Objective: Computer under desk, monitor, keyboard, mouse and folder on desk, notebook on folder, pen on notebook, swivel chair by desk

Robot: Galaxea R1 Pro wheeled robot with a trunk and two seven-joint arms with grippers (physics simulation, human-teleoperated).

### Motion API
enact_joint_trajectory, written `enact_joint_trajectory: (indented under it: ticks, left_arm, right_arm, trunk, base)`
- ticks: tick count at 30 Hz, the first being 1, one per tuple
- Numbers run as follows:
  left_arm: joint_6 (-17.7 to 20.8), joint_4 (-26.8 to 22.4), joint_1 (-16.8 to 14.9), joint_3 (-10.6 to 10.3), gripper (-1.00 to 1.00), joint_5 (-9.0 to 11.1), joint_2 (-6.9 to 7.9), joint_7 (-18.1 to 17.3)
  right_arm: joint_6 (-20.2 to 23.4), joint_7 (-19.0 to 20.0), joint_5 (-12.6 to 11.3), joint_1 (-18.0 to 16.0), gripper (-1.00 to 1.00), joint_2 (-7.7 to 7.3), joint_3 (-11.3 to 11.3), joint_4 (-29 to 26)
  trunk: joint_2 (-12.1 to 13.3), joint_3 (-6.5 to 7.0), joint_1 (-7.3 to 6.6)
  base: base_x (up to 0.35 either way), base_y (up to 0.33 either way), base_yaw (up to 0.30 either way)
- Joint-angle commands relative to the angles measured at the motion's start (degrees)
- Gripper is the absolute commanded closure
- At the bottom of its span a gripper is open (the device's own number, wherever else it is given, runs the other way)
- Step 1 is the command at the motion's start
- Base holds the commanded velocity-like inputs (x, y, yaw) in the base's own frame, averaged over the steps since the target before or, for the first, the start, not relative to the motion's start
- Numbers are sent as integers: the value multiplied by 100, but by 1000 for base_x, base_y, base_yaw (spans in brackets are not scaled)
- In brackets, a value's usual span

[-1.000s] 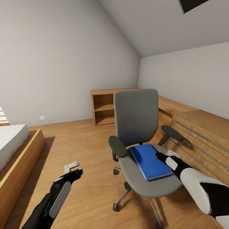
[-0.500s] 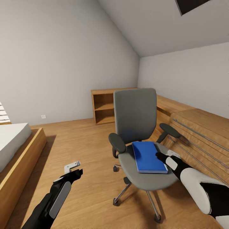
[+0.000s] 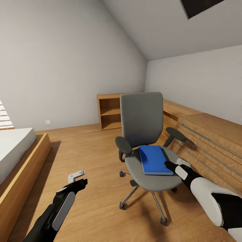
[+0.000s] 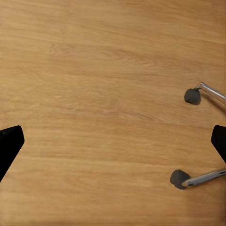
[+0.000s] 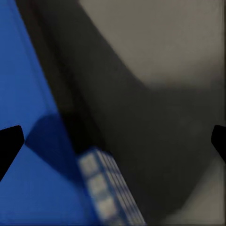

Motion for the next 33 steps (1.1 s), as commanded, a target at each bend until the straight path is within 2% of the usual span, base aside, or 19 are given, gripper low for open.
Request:
enact_joint_trajectory:
  ticks: [1, 26, 33]
  left_arm:
    - [4, -8, -4, -19, -100, 59, 7, 59]
    - [-14, 1, -4, -19, -100, 56, 7, 60]
    - [-15, 1, -4, -19, -100, 56, 7, 59]
  right_arm:
    - [38, -24, 5, 0, -100, 1, -19, -15]
    - [38, -8, 5, 0, -100, 9, -19, -17]
    - [33, -5, 5, 0, -100, 9, 10, -23]
  trunk:
    - [-3, -6, -2]
    - [-3, -6, -2]
    - [278, 120, -155]
  base:
    - [-34, 0, 0]
    - [-3, 0, 0]
    - [0, 0, 0]
